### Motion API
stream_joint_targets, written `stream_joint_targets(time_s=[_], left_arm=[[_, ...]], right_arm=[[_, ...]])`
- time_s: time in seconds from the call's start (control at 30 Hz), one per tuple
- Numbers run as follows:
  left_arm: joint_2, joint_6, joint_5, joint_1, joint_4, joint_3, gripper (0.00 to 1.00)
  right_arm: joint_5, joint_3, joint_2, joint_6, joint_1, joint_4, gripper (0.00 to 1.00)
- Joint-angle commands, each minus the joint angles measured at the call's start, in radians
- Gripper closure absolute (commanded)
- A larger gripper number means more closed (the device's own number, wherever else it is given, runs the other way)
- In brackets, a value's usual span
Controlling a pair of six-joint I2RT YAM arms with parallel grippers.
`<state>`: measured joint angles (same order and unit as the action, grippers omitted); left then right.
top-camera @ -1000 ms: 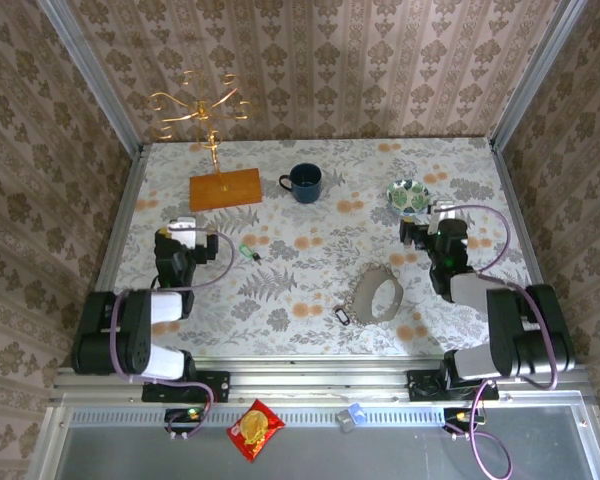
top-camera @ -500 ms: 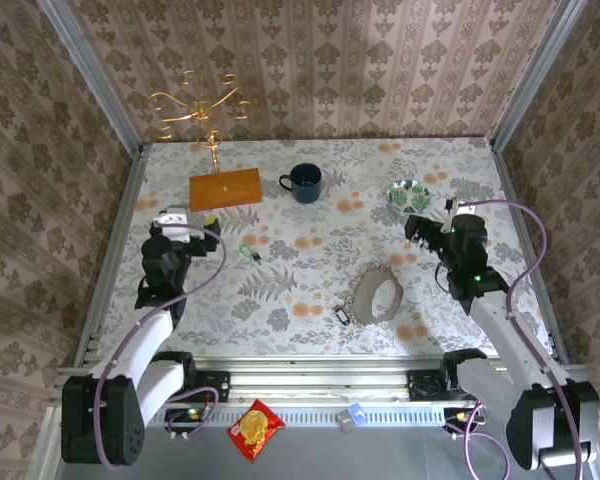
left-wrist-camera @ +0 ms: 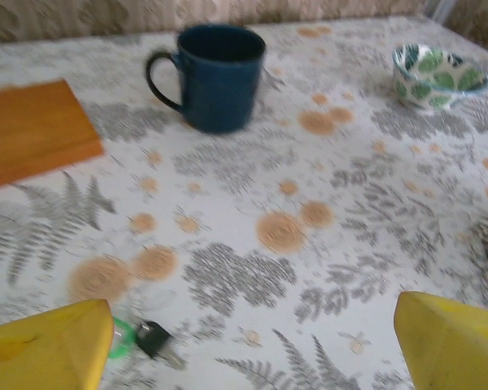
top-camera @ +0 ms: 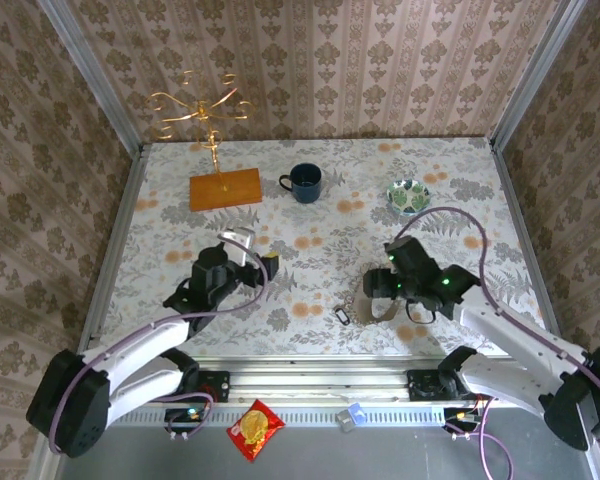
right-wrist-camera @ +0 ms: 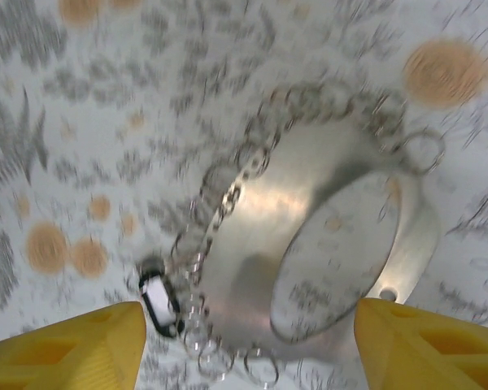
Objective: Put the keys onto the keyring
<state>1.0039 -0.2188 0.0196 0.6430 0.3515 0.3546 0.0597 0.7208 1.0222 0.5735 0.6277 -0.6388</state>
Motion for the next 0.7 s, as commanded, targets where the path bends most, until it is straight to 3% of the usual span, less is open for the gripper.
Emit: stream_joint_targets(time_s=[0.0,0.2,0.47,0.67], left_arm=[[0.061,-0.061,0.062,0.064,0.067,0.039,0.10],[0.131,-0.071,0.092,0.114,0.139,0.035,0.10],[0.135,-0.077,0.132,0.118,0.194,0.004,0.10],[0.122,-0.079,0.153,0.118,0.195,-0.003,0.10]], right_arm=[[0.051,0.063,0.068,0.029,0.079,-0.163,0.31],[0.045,0.071,0.181,0.034,0.176,-0.131,0.35],[-0.003,0.106,0.331,0.051,0.214,0.000,0.40],[0.029,0.161,0.462,0.057,0.253,0.020,0.41]])
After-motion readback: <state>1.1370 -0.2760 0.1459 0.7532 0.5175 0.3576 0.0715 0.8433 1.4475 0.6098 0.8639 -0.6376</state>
